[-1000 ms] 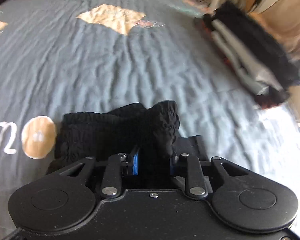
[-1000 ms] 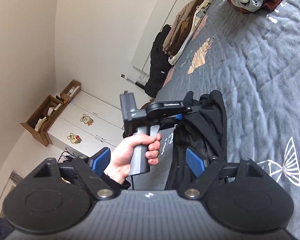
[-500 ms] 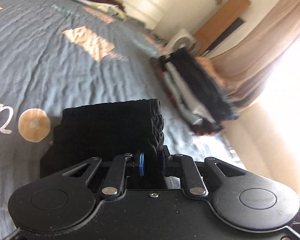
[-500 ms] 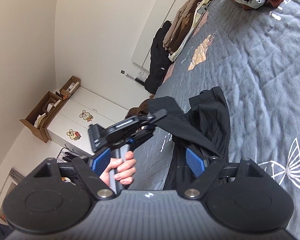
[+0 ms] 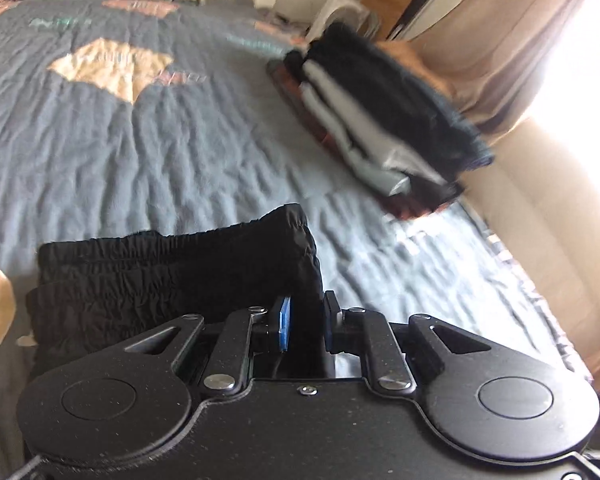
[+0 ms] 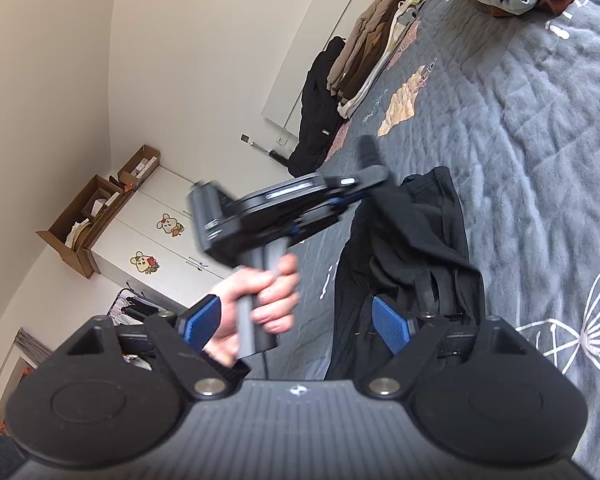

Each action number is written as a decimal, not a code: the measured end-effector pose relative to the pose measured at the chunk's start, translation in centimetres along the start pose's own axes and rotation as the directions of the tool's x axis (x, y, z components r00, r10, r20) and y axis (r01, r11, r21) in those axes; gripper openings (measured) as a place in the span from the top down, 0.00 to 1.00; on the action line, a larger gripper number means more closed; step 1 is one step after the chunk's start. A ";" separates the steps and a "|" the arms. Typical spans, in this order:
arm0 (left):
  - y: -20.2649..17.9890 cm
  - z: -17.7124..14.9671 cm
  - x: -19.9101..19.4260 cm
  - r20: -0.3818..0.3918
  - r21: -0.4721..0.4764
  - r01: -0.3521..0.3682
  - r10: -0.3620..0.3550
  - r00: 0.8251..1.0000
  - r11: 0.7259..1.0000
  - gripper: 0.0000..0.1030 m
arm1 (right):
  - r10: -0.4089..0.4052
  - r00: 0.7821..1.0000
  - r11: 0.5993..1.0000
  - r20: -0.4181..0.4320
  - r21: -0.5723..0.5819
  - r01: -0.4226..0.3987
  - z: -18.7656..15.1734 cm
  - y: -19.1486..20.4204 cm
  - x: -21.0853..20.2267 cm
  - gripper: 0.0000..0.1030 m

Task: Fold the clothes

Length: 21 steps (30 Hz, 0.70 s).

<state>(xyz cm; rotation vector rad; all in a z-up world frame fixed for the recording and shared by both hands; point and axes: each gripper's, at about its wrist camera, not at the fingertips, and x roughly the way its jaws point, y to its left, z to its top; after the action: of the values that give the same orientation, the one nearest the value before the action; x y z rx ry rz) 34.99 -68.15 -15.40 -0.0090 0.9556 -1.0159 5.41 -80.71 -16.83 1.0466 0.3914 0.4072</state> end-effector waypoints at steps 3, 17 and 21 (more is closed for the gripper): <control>0.9 0.3 2.5 -0.050 -0.045 -0.076 0.074 0.996 0.996 0.63 | -0.002 1.000 1.000 -0.004 -0.002 0.002 0.0 0.0 0.0 0.20; -1.7 -3.0 -1.5 -0.015 -0.002 -0.004 0.004 1.000 1.000 0.24 | -0.007 1.000 1.000 -0.008 -0.009 0.007 -0.3 0.4 0.1 0.20; 0.2 -3.9 2.6 -0.093 -0.073 -0.052 0.045 0.995 0.996 0.26 | -0.009 1.000 1.000 -0.014 -0.016 0.009 -0.3 0.6 0.3 0.20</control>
<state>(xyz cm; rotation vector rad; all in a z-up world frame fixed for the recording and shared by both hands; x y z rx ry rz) 32.99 -68.32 -19.64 -0.0018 1.0725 -0.9419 5.42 -80.07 -16.44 1.0271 0.4043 0.4092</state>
